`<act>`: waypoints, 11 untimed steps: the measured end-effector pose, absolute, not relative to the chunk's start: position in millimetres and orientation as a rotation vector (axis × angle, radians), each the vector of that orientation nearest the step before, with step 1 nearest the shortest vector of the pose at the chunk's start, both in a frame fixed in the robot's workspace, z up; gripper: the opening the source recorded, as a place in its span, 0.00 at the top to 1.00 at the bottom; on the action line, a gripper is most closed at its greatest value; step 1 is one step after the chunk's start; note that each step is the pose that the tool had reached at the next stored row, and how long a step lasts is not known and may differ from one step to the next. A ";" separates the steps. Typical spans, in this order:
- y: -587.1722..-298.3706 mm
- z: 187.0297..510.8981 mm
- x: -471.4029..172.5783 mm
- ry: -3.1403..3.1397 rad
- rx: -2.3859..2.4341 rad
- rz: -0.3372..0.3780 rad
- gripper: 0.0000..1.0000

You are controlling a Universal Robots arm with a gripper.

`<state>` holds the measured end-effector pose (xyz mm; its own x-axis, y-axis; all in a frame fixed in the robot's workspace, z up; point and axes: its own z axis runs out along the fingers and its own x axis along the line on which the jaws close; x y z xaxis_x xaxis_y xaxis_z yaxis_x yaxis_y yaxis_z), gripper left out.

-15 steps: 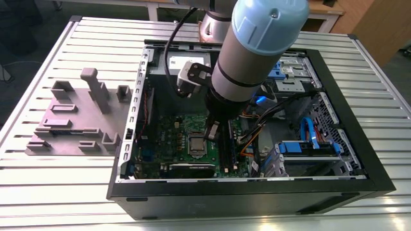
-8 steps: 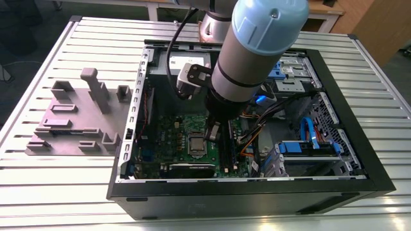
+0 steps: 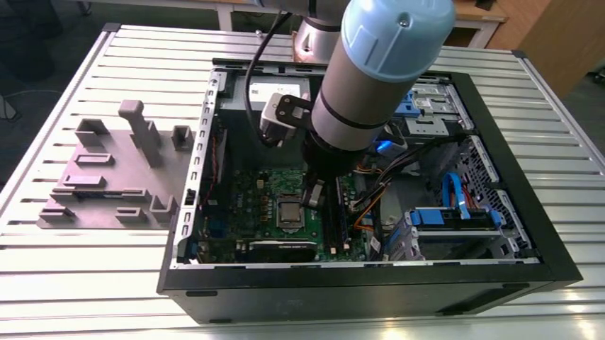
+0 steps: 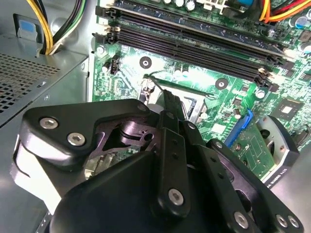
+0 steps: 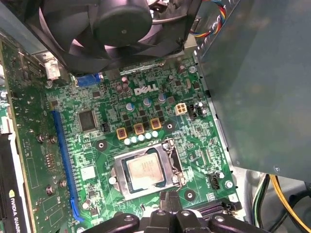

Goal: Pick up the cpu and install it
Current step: 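Install the first cpu locking lever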

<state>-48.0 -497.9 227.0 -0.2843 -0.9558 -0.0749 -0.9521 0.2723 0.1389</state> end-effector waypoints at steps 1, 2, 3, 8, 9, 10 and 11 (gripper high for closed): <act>-497.9 226.9 -47.5 -2.487 1.867 -0.247 0.89; -498.0 226.9 -46.9 -2.488 1.868 -0.250 0.89; -498.0 226.8 -46.2 -2.489 1.869 -0.251 0.89; -499.1 226.8 -45.6 -2.485 1.873 -0.251 0.89; -499.3 226.8 -45.6 -2.482 1.877 -0.251 0.89; -499.8 226.8 -45.6 -2.478 1.881 -0.250 0.89; -500.4 226.8 -45.6 -2.475 1.885 -0.249 0.89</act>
<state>-45.6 -500.4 226.8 -0.2702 -0.9595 -0.0801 -0.9562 0.2577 0.1392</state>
